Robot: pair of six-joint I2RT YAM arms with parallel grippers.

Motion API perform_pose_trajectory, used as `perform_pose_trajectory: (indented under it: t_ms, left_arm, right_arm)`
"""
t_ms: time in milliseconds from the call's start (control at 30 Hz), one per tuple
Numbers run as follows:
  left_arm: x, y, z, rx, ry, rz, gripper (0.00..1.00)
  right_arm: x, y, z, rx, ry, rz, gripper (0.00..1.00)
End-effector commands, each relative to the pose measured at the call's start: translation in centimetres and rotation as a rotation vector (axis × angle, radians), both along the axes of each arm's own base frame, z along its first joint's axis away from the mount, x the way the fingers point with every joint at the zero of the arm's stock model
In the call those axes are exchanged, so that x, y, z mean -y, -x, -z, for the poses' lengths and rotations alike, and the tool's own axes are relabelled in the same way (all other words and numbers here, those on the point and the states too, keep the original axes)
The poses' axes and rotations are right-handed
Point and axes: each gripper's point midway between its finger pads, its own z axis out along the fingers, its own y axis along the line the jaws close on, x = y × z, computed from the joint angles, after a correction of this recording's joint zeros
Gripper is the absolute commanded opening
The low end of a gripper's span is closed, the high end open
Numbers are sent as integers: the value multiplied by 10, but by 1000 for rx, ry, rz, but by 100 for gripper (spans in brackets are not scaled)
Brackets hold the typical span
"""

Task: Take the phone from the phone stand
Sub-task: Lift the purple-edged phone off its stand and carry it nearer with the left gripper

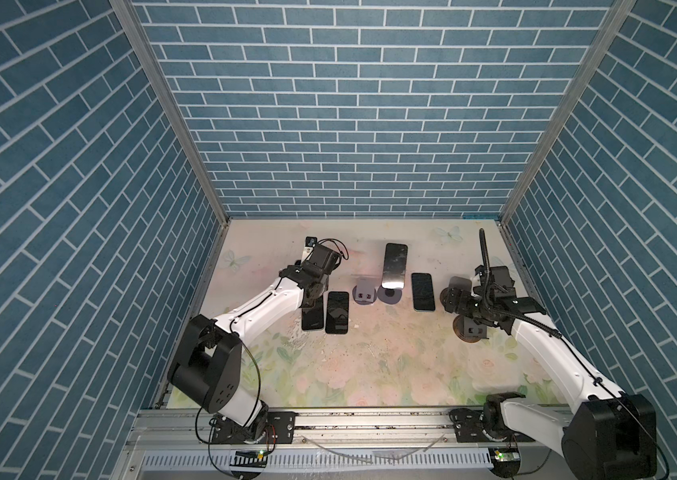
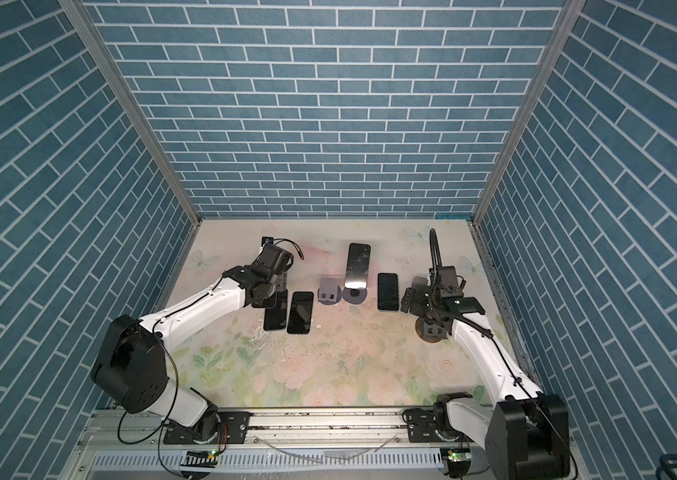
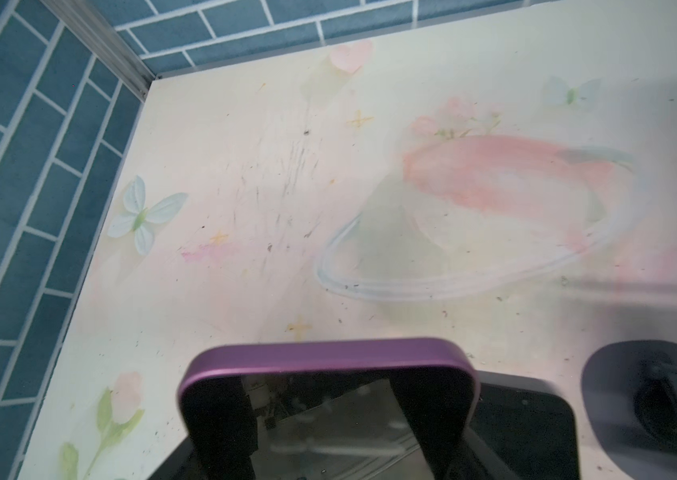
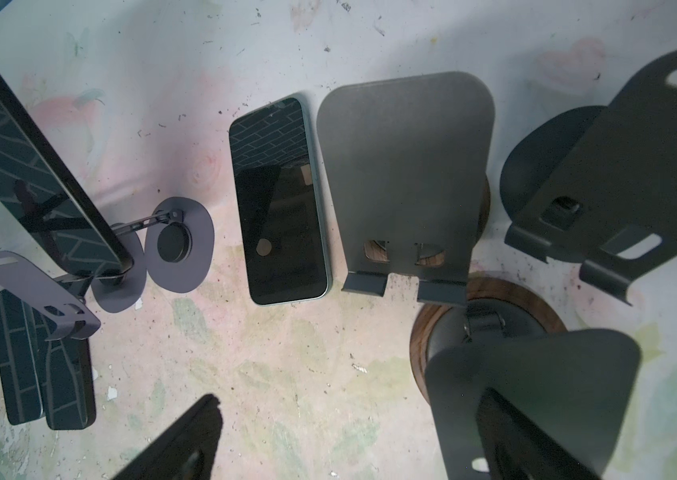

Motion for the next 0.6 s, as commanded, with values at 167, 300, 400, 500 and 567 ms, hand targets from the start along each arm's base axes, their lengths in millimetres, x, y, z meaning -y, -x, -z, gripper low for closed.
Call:
perform_pose_trajectory:
  t_ms: [167,300,400,500,567]
  left_arm:
    - [-37,9,15,-62,33,-55,66]
    - [-47,13,25,-96,56,-67,66]
    - [-55,16,31,-120,58,-76,66]
    - [-62,19,37,-140,66,-81,66]
    - [-66,20,40,-154,67,-85,66]
  right_arm:
    - [-9,-2,-28,49,-57,9,99]
    - [-15,-2,-36,67,-68,-5,99]
    - [-20,-2,-41,77,-70,-15,99]
    - [-25,-2,-46,90,-69,-28,99]
    - [-29,-2,-50,100,-69,-37,99]
